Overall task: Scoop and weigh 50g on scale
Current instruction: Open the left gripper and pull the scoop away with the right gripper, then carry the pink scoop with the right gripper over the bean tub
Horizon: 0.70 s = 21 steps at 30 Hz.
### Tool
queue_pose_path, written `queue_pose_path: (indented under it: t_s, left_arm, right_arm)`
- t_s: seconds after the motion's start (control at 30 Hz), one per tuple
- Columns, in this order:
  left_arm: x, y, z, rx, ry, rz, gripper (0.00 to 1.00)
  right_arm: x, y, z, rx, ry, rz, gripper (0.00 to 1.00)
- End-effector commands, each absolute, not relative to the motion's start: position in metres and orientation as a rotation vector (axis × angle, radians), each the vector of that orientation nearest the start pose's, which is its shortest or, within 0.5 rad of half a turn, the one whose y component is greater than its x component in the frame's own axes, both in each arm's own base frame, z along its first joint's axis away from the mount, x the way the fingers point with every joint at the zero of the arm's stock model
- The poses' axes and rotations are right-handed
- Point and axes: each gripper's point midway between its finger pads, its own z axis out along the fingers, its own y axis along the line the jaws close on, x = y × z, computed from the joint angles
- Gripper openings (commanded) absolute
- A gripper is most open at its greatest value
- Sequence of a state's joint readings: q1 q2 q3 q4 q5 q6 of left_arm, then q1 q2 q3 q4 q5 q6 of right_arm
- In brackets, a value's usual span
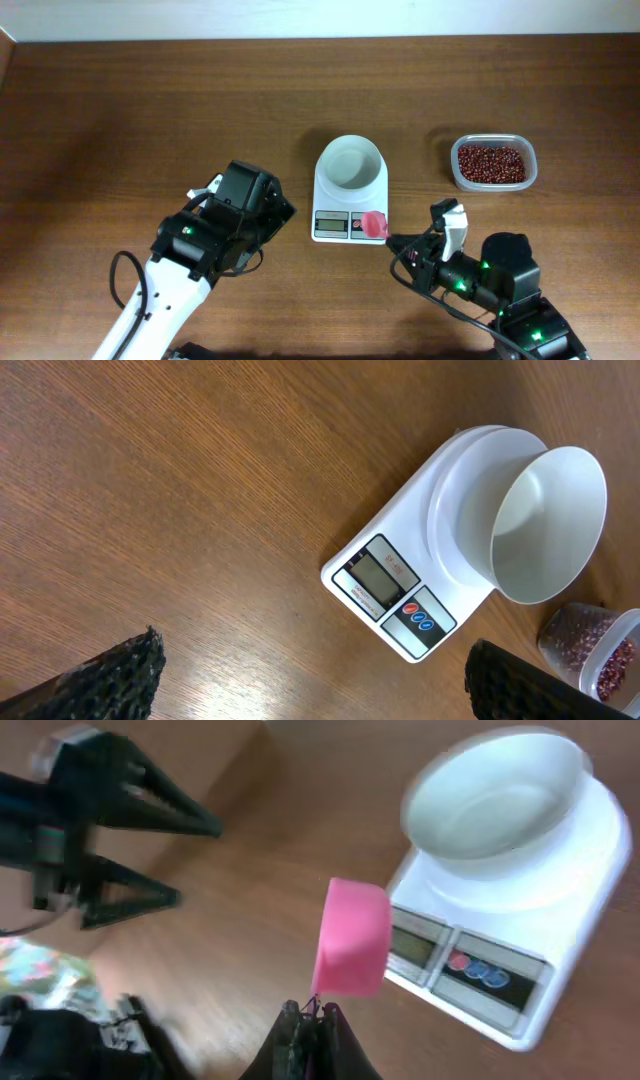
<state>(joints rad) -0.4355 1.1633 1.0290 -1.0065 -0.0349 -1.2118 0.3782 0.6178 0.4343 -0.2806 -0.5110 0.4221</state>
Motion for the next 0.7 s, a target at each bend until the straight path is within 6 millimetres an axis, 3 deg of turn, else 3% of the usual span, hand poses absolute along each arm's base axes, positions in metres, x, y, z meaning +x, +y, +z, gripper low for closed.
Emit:
queue_pose_path:
  t_s: [0.0, 0.2, 0.3, 0.67]
  left_arm:
    - [0.247, -0.106, 0.157, -1.057, 2.584, -0.386, 0.99]
    - [0.247, -0.106, 0.157, -1.057, 2.583, -0.386, 0.99]
    - [0.247, -0.106, 0.157, -1.057, 2.583, -0.386, 0.99]
    - [0.247, -0.106, 0.157, -1.057, 2.584, -0.386, 0.99]
  right_arm:
    - [0.228, 0.146, 0.198, -0.16, 2.102, 0.804, 0.04]
    - [0.237, 0.11, 0.219, -0.017, 2.117, 0.578, 0.04]
    - [0.238, 0.11, 0.224, -0.018, 2.108, 0.574, 0.04]
    - [0.228, 0.107, 0.207, 0.011, 2.192, 0.567, 0.04]
